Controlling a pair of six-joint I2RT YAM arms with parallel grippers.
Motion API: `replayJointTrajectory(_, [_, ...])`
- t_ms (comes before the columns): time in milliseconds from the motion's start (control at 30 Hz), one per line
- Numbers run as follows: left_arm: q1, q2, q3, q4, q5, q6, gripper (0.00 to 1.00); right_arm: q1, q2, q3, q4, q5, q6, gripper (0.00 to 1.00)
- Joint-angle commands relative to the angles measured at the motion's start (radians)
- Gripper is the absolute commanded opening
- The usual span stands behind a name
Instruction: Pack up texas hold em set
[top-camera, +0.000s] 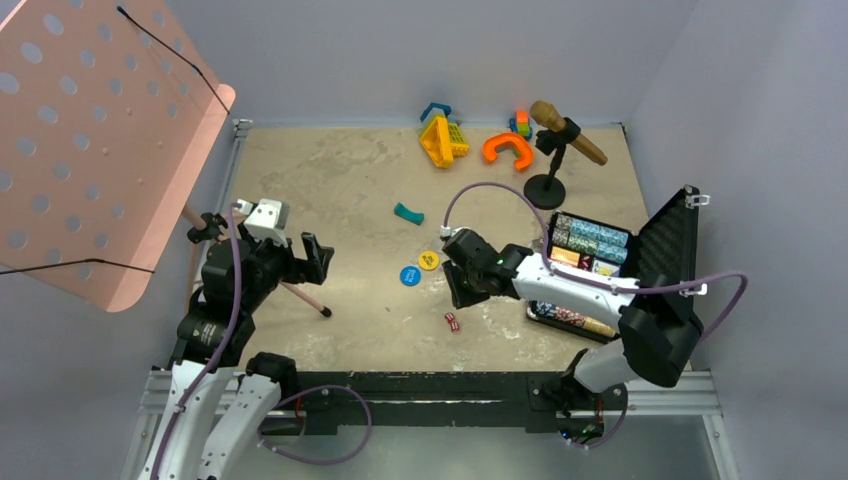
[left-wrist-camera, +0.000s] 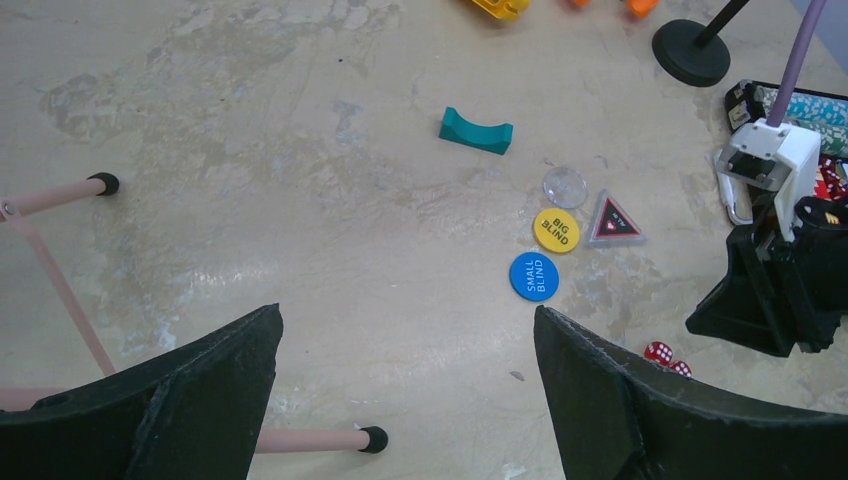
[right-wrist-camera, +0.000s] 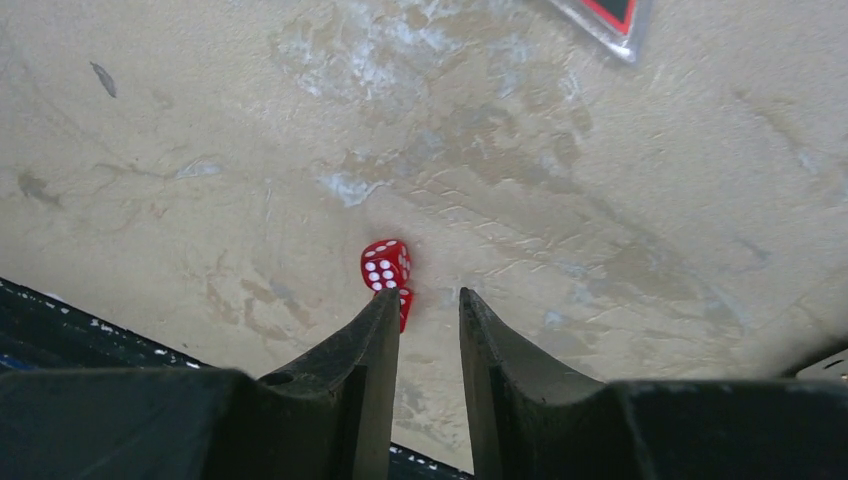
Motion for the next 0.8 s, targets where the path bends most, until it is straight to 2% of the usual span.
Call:
replayJointTrajectory(0, [-0.005, -0.003, -0.007, 0.024, -0.014, 0.013, 0.99, 0.061, 0.023, -0.004, 0.025, 0.073, 0.101, 0.33])
replayJointTrajectory(267, [-0.005, -0.004, -0.007, 0.024, -0.014, 0.012, 0.99, 0.170, 0.095, 0.016, 0.014, 0.094, 0.163, 0.35])
replayJointTrajectory(767, [-0.005, -0.010, -0.007, 0.024, -0.011, 0.012, 0.99, 0.214, 0.135, 0.045, -0.044, 0.154, 0.195, 0.35])
